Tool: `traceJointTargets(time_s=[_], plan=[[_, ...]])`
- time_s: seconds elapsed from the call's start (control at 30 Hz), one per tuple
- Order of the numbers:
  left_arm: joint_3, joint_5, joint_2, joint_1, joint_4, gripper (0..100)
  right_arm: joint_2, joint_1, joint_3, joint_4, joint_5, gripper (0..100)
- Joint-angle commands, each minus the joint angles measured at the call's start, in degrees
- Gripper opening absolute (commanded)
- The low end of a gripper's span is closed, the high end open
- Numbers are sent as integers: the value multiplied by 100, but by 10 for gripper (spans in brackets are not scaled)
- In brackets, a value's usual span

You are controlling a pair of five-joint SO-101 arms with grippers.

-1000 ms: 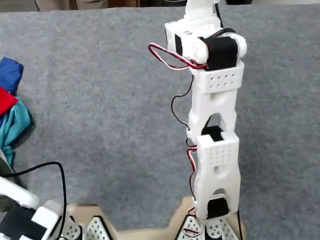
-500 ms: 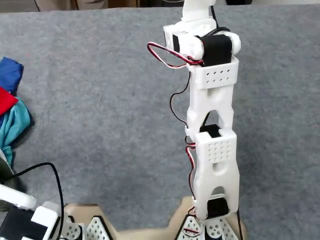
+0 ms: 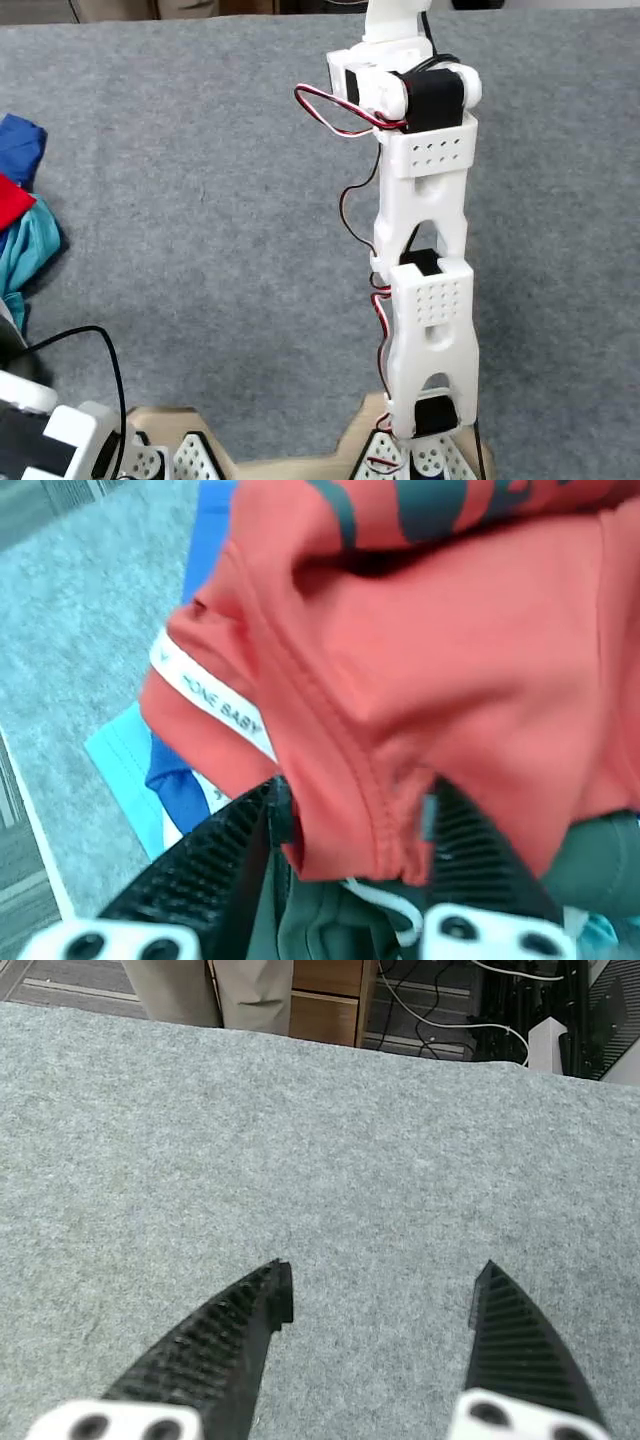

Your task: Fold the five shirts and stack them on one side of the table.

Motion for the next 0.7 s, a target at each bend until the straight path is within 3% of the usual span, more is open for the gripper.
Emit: traceJointTargets(time_s=[0.0,0.23,0.53,0.67], plan=[[-105,-26,4,9,-237,142,-31,-92,-92,62,-26,292],[-79,-26,13,97,-264,20,-31,-92,-92,62,-35,292],[-343,26,-119,519,-193,19,-31,-92,-136,62,-53,292],[-888,747,-567,1213,-70,19,-31,-92,-136,62,-62,292]])
